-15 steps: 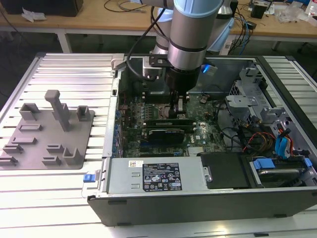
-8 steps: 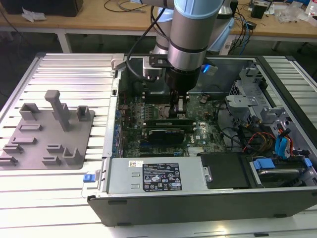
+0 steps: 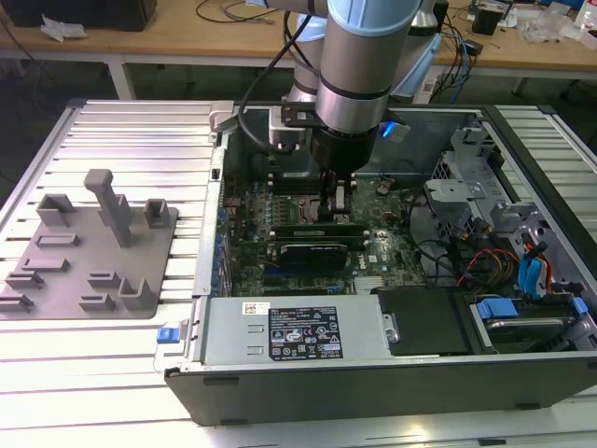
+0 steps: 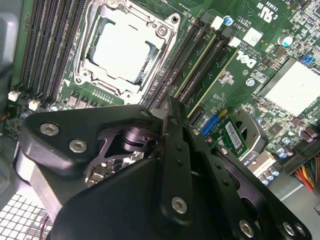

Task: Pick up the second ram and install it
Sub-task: 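Press down the second ram until it locks into place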

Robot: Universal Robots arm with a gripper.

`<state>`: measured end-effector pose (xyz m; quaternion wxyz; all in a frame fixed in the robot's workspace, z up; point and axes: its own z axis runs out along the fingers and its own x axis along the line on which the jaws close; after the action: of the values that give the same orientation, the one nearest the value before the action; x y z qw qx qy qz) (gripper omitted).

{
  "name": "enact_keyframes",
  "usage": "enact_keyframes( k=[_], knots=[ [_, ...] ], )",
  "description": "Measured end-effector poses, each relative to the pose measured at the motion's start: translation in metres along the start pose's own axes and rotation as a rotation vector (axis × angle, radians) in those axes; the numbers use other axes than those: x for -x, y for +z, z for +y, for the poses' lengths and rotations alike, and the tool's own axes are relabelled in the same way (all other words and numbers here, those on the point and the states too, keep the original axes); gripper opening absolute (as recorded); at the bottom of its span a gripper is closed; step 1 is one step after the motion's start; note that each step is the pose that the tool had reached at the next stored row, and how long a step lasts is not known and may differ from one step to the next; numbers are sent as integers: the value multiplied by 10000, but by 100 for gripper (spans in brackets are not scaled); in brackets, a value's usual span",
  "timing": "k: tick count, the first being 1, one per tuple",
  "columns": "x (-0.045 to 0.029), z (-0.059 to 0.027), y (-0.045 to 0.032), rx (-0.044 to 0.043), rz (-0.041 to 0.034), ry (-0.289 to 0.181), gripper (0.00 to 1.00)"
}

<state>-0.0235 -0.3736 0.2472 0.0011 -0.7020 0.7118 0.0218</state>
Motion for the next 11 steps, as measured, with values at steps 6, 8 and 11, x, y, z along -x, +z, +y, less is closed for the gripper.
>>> enact_keyframes(
  k=[6, 8, 11],
  knots=[
    [2, -143, -3, 1, -4, 1, 8],
    [4, -301, -3, 5, -3, 0, 8],
    [6, -431, 0, 4, -5, -12, 8]
  ],
)
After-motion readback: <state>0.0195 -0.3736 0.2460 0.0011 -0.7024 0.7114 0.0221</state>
